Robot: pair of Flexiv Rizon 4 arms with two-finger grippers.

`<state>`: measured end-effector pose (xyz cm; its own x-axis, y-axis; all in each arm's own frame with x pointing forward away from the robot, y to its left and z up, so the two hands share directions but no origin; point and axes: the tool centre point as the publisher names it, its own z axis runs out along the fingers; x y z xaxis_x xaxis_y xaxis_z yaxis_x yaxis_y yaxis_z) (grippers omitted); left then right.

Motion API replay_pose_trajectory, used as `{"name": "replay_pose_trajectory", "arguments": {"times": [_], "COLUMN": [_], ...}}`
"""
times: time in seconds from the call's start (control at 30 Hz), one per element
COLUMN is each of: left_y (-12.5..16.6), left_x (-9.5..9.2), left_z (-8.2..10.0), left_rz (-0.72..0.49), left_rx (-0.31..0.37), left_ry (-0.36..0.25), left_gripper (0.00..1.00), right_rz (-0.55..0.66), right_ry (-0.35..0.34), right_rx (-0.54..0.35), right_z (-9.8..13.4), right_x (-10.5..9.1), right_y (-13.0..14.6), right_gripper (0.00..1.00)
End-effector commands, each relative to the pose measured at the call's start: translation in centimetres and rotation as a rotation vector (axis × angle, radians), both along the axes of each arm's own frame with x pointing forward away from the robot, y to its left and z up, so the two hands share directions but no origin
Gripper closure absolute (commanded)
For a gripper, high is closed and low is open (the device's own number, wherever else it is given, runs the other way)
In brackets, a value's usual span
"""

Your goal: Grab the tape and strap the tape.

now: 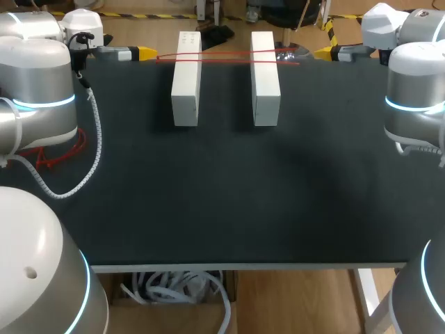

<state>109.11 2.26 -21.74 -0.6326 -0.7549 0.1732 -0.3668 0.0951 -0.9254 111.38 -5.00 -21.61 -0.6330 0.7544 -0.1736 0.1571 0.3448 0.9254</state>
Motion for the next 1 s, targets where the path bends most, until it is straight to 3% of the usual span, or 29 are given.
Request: {"name": "replay_pose_trajectory", "arguments": {"times": [0.03, 0.63, 1.0], "left_y": [0.00, 0.15, 0.28], "left_x": [0.00, -0.02, 0.30], "left_z": [0.00, 0.04, -0.76], "left_rz": [0.000, -0.017, -0.270], "left_rx": [0.000, 0.002, 0.004], "left_ry": [0.000, -0.020, -0.109], "left_gripper": [0.00, 0.00, 0.00], "right_rz": [0.000, 0.000, 0.000], "right_ry": [0.000, 0.000, 0.000], "right_rx": [0.000, 0.000, 0.000], "right_z": [0.00, 0.00, 0.00], "right_x": [0.00, 0.00, 0.00], "right_y": [0.00, 0.00, 0.00], "right_gripper": [0.00, 0.00, 0.00]}}
